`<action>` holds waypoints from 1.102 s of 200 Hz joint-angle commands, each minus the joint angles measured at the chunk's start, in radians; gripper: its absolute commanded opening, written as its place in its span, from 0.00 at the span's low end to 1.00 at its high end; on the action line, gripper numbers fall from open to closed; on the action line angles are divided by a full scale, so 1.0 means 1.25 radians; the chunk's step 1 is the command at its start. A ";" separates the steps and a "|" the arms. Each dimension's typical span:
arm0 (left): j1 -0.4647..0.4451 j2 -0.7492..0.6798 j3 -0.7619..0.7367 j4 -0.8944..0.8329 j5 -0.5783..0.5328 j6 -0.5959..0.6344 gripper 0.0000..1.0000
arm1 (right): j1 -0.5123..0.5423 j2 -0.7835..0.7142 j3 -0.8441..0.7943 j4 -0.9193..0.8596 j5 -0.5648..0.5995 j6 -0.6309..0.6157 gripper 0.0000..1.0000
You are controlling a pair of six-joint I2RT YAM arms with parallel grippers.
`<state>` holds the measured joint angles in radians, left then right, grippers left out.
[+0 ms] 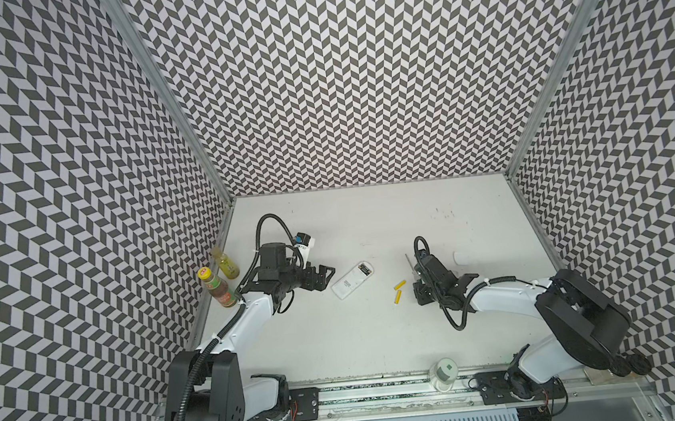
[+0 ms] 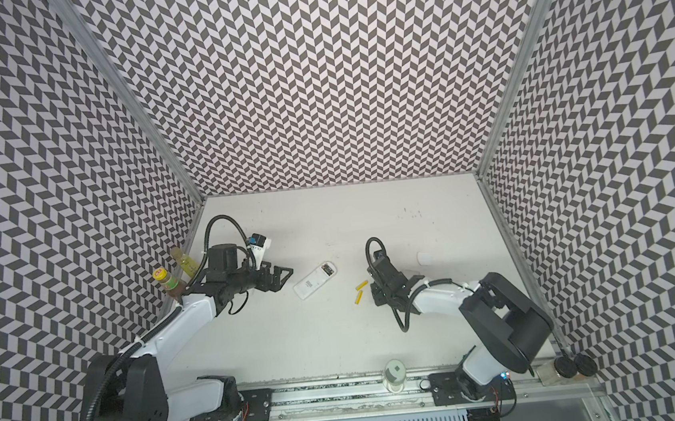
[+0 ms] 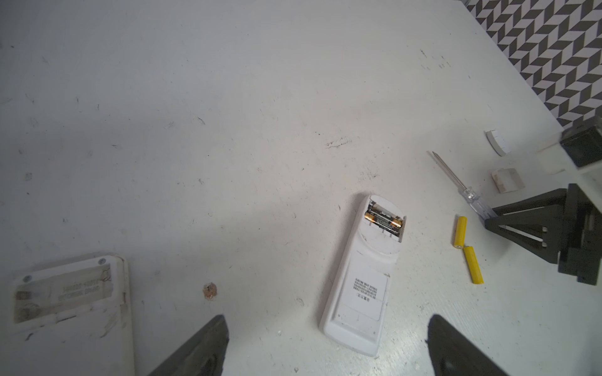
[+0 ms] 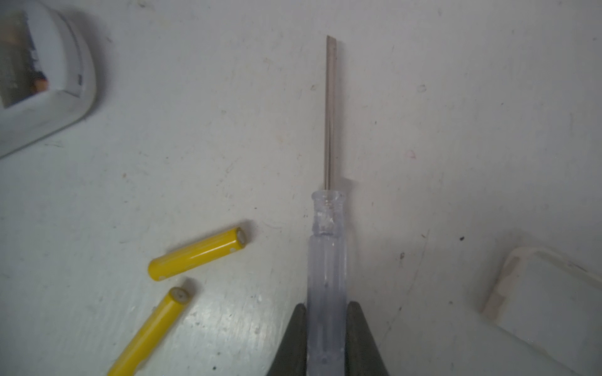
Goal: Unload the batteries from the remote control
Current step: 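Lift the screwdriver with the right gripper and swing it toward the robot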
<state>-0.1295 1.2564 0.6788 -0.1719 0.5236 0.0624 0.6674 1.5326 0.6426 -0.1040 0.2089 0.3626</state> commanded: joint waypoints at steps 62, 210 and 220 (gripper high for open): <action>0.033 -0.041 0.042 0.006 0.188 0.005 0.92 | -0.025 -0.172 -0.009 0.160 -0.063 -0.218 0.10; -0.016 -0.029 0.091 -0.059 0.517 0.073 0.86 | 0.114 -0.414 -0.198 0.513 -0.001 -0.687 0.00; -0.022 -0.033 0.089 -0.051 0.517 0.056 0.86 | 0.128 -0.409 -0.208 0.532 0.021 -0.714 0.00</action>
<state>-0.1459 1.2171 0.7708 -0.2283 1.0836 0.1421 0.7841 1.0275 0.4019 0.4274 0.1642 -0.3813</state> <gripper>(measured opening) 0.857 0.164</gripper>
